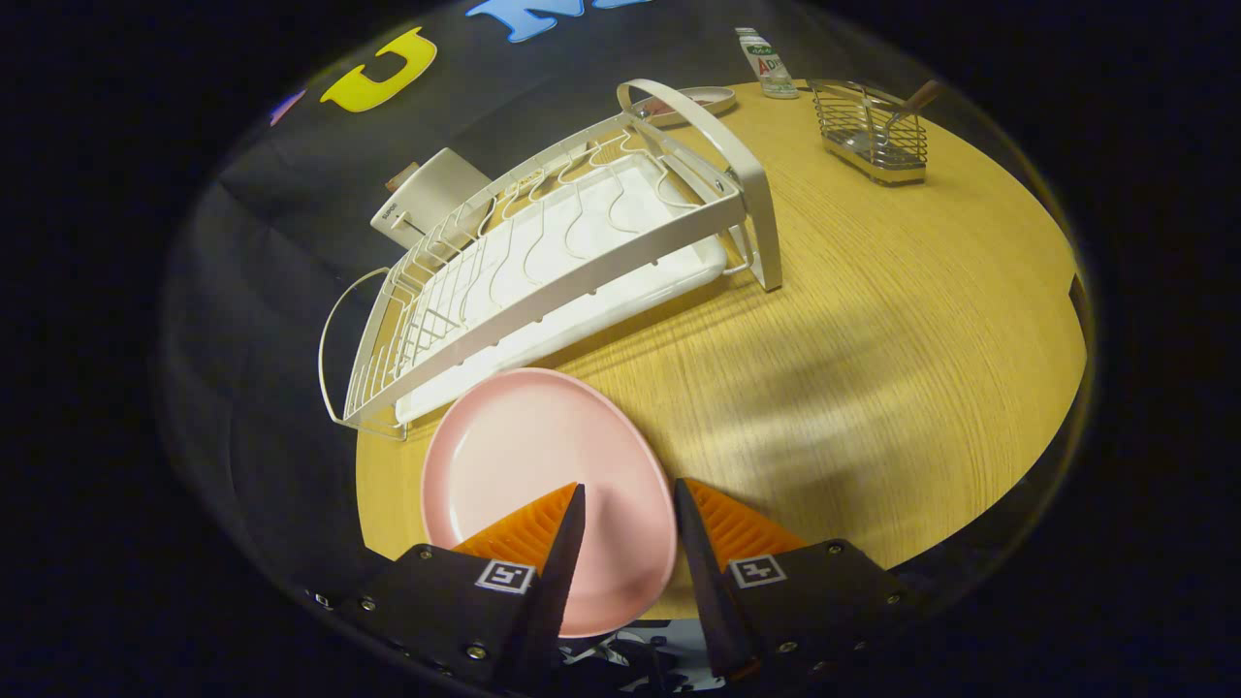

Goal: Take the plate from the dish rack, then take the spoon from the basket and place it into the plate.

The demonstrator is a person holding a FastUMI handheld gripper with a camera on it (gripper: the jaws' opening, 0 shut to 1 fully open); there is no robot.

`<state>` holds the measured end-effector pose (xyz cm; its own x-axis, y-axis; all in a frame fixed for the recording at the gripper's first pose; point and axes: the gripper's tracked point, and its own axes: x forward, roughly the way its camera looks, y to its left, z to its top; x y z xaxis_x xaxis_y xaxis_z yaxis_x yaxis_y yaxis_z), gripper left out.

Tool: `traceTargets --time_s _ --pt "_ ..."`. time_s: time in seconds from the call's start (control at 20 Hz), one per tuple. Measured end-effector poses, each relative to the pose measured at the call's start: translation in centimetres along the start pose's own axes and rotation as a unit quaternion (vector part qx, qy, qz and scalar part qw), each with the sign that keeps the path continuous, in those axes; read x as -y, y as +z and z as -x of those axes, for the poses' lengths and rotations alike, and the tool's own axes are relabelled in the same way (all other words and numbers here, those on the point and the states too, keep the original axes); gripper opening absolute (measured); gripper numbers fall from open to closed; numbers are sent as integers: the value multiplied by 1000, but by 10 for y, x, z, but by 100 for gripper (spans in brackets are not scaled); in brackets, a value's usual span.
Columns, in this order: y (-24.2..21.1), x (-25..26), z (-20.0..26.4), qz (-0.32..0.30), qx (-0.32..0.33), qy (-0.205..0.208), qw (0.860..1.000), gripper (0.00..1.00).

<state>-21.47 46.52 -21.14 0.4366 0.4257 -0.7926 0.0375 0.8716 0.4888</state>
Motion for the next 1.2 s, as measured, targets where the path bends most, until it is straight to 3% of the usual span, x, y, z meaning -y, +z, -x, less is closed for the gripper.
traceTargets --time_s 0.15,0.45,0.8,1.0,1.2 --pt "17 4 12 0 27 -3 1000 59" --pt "109 20 61 -13 169 -13 985 59" --pt "209 97 97 -83 280 -88 952 59" --pt "236 153 101 -152 309 -137 929 59" --pt "259 194 100 -218 334 -160 903 59"
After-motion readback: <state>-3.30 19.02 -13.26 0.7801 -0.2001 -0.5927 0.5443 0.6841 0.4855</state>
